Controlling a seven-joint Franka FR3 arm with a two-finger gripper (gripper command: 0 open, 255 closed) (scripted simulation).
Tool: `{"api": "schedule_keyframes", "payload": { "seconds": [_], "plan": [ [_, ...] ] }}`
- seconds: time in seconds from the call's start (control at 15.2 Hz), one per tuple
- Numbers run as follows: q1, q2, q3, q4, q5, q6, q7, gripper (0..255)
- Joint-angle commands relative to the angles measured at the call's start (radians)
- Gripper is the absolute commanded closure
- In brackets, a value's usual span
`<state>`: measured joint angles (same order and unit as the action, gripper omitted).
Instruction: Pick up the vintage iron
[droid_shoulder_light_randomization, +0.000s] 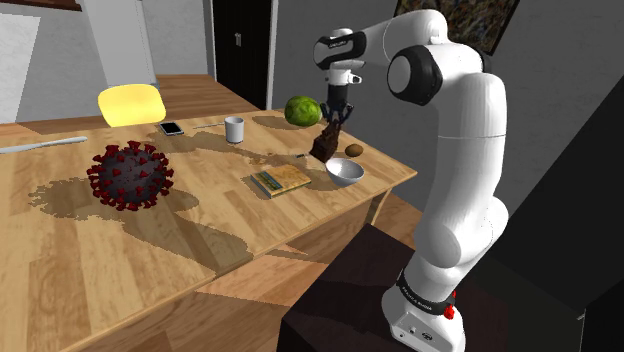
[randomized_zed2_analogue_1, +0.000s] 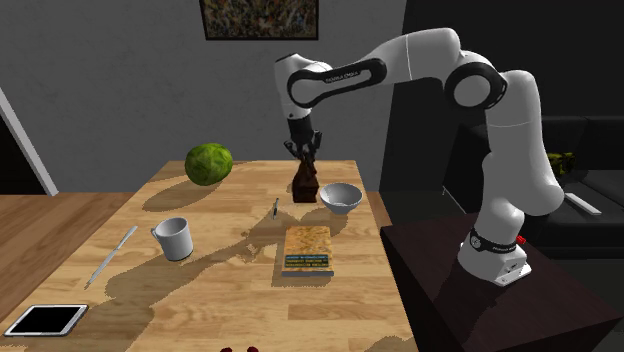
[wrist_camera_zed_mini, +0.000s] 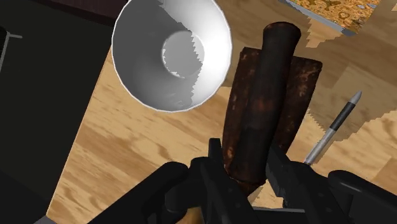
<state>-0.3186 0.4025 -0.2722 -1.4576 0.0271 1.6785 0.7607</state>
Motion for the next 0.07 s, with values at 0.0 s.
{"api": "schedule_keyframes", "payload": {
  "seconds": [0.0],
  "plan": [
    [0.0, -0.002, 0.0, 0.007, 0.0, -0.009, 0.0, 255]
  ]
}}
